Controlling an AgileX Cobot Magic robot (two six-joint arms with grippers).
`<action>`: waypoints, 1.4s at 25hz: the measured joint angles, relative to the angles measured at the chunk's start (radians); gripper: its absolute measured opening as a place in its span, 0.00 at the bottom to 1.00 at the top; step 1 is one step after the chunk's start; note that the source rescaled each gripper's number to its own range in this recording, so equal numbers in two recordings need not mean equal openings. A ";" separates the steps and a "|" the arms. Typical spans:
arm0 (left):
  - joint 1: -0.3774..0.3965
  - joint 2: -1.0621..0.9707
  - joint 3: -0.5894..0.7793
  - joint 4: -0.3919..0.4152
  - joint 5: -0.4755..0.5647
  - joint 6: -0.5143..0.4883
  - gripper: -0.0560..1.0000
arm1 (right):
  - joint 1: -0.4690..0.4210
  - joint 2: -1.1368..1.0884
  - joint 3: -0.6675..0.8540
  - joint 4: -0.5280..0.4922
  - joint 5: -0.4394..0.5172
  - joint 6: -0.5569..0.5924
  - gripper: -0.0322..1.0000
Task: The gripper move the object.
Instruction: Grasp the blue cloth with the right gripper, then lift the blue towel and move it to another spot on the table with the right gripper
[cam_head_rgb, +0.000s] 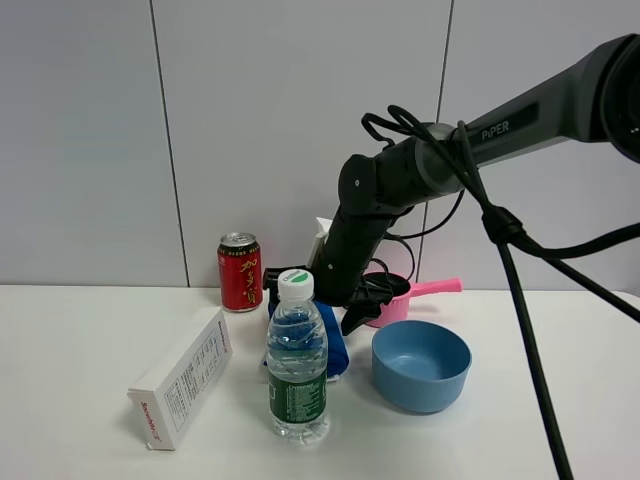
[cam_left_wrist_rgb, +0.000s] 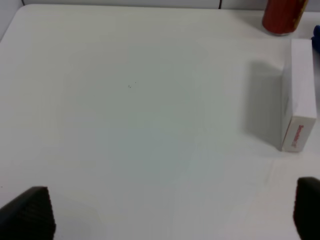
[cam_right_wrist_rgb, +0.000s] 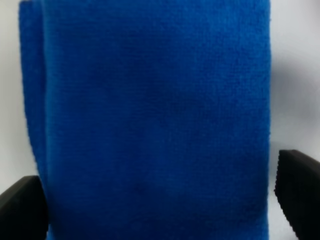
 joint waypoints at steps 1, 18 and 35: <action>0.000 0.000 0.000 0.000 0.000 0.000 1.00 | 0.000 0.008 0.000 0.000 0.000 0.000 0.90; 0.000 0.000 0.000 0.000 0.000 0.000 1.00 | 0.011 0.021 0.000 -0.011 -0.023 0.000 0.18; 0.000 0.000 0.000 0.000 0.000 0.000 1.00 | 0.015 -0.218 0.000 -0.082 0.071 -0.003 0.03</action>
